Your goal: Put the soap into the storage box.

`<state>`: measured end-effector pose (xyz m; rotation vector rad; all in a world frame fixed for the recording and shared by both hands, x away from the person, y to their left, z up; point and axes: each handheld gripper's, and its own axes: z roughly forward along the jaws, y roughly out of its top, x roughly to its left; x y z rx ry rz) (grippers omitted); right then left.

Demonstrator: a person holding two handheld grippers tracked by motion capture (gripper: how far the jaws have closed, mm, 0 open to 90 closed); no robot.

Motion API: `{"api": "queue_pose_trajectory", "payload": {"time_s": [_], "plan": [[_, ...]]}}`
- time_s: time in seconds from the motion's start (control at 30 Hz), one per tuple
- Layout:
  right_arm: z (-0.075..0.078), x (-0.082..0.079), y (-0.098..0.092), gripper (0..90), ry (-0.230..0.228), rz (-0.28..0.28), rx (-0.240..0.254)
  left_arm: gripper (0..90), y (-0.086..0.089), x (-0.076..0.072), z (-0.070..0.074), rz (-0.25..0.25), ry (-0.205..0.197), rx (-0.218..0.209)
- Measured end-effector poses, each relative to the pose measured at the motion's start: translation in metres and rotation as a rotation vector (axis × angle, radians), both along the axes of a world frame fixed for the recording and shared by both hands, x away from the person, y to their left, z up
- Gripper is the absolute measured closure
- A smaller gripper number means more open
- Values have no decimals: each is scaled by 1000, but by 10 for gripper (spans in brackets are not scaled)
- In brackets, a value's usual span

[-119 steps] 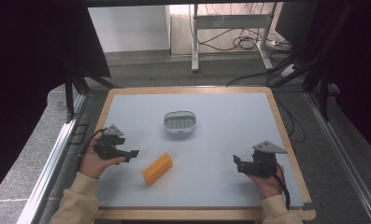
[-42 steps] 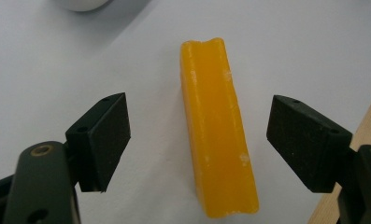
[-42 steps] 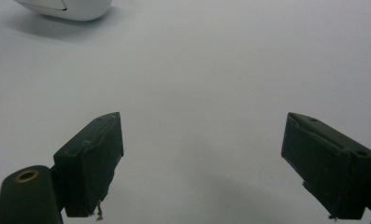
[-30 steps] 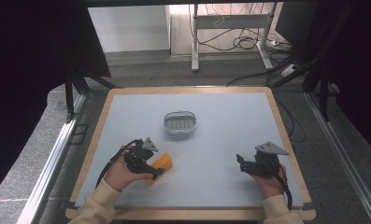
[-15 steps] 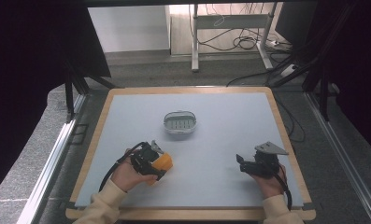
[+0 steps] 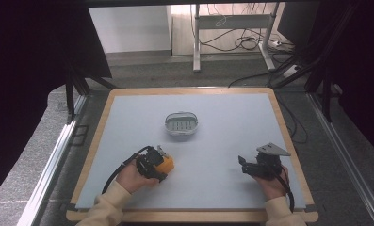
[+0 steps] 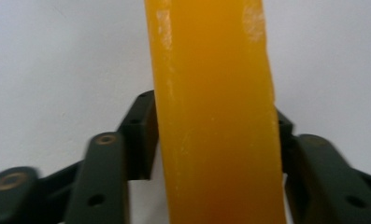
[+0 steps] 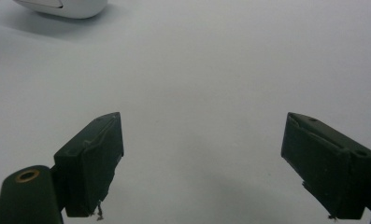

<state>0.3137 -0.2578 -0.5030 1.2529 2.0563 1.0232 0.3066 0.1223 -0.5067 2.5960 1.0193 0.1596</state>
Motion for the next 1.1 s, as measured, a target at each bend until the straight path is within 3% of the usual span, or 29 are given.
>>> {"api": "queue_pose_trajectory", "payload": {"time_s": [0.3, 0.4, 0.57, 0.77, 1.1], "plan": [[0, 0, 0, 137, -2, -3, -7, 607, -1, 1, -1, -15, 10, -5], [1, 0, 0, 137, -5, -3, -8, 611, 0, -1, 3, -18, -15, 16], [1, 0, 0, 139, -9, -4, -4, 614, 10, -2, 21, -3, -45, -57], [2, -1, 0, 141, -14, -5, -3, 614, 21, -3, 30, -4, -59, -94], [1, 0, 0, 141, -12, -6, -4, 614, 34, -2, 38, 16, -72, -106]]}}
